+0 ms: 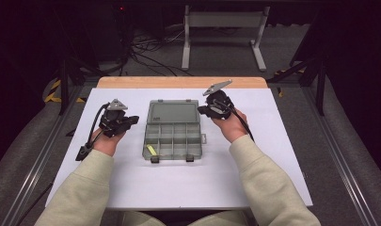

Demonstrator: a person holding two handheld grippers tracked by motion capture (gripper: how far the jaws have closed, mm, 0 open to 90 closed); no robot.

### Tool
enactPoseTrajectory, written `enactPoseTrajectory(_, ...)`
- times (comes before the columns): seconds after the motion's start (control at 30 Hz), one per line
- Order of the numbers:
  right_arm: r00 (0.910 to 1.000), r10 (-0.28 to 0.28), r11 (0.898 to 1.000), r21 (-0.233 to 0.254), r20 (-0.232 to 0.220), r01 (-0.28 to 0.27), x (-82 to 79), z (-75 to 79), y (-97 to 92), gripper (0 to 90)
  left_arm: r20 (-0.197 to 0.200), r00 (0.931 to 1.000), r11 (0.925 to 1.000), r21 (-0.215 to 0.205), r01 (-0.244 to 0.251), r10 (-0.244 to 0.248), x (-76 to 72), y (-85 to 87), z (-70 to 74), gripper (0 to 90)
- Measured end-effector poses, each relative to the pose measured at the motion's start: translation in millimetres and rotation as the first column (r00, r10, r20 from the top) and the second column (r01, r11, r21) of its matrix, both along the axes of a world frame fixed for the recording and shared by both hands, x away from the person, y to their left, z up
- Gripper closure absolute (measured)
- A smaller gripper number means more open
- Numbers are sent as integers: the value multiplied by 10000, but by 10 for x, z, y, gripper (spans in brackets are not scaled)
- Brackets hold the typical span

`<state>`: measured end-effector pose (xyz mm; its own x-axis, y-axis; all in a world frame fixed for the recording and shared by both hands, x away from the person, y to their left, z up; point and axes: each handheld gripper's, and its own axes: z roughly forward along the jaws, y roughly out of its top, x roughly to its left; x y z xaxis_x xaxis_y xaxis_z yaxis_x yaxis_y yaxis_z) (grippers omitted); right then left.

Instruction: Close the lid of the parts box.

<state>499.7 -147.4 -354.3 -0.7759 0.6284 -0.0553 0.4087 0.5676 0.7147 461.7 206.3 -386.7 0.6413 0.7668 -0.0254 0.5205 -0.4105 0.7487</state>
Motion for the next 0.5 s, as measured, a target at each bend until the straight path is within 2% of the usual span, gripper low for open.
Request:
enactPoseTrajectory(0.13,9999,-116,9999,-3,-73,116,53,-26,-7,900,-31,10000,9999,105,-53,54,76,-16,-12,896)
enactPoseTrajectory(0.23,9998,-153,9999,-26,-110,153,74,-37,-6,900,-242,9995,9997,117,-206,209,130,-34,-36,896)
enactPoseTrajectory(0.4,9996,-210,9998,-63,-193,209,136,-58,-14,900,-345,9988,9983,485,-318,335,231,-42,-62,896)
enactPoseTrajectory(0.5,9992,-313,9995,-118,-262,310,169,-79,-17,900,-513,9976,9980,450,-436,459,286,-45,-81,896)
